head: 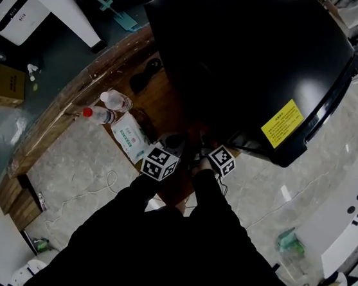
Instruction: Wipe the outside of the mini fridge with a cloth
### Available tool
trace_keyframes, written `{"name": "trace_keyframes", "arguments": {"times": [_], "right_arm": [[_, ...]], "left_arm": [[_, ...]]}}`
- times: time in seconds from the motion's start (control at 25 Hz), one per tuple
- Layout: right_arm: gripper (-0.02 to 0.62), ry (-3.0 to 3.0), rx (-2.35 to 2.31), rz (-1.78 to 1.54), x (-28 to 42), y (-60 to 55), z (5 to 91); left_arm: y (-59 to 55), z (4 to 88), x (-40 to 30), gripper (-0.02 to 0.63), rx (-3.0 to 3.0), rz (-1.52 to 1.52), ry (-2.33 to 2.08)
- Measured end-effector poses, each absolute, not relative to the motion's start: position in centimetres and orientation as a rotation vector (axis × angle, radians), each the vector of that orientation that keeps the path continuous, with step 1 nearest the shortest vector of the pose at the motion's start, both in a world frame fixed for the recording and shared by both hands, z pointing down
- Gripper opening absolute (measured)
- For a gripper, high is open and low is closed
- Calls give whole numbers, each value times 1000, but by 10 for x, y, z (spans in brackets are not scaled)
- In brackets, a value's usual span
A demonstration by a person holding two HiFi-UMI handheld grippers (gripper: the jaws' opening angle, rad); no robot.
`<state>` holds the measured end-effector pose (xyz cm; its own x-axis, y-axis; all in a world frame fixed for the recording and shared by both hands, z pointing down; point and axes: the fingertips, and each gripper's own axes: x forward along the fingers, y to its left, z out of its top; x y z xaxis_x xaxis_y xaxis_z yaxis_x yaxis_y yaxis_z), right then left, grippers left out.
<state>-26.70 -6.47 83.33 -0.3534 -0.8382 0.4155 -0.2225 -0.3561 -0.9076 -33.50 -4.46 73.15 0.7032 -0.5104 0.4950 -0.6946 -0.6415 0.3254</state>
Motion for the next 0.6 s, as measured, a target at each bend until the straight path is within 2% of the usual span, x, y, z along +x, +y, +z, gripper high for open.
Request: {"name": "trace_keyframes", "arguments": {"times": [0.16,0.36,0.6], "right_arm": [[123,1569,-1366,-1761,-281,-38,802],[123,1852,-1238,-1728,-284,9,718],[123,2280,-1188,-1404,-247,45,597]], "left_arm": [[-35,704,-339,5,2448,419,-922],[-4,647,-331,5,2510,347,-901],[58,559,-312,5,2606,266,-844]]}}
